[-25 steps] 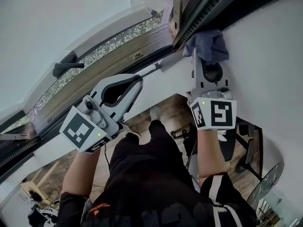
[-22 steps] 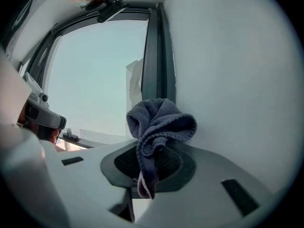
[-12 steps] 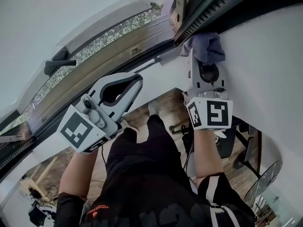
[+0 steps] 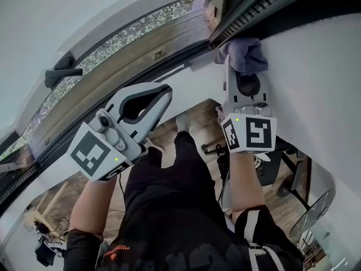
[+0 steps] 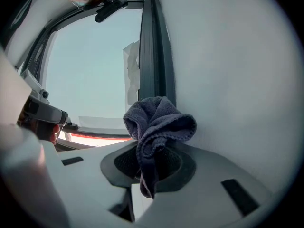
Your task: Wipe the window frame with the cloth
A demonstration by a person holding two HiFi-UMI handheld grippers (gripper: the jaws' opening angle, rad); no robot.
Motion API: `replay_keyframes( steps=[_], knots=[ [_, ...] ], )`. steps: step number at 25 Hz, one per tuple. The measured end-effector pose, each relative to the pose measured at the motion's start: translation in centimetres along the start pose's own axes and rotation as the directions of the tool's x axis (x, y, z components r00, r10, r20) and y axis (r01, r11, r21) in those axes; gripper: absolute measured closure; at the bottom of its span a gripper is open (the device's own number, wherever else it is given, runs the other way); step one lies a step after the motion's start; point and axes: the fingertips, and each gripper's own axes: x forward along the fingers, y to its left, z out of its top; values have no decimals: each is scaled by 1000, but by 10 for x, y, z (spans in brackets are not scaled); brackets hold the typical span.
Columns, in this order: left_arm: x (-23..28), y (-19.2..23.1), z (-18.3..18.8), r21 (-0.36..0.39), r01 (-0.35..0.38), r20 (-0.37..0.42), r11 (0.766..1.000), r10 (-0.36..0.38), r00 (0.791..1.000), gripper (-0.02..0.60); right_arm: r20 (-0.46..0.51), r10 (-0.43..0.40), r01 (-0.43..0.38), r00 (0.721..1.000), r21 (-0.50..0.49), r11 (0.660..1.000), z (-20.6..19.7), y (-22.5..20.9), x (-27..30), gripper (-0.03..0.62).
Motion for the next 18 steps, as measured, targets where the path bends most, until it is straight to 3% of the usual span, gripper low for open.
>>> replay_keyframes(
  steps=[5,9,18],
  knots=[
    [5,-2,-1,-51,20,39,999,-18,999,554,-18,-8,9,1000,21,1000,-16,-1,4,539],
    [3,4,-19,-31,-5,-15,1000,4,1000,554,-38,-5,6,999,25,1000,-28,-1,6,539],
    [7,6,-36,-55,-6,-25,998,4,1000,554,-61,-17,22,998,77,997,-53,-3,13,539]
  ],
)
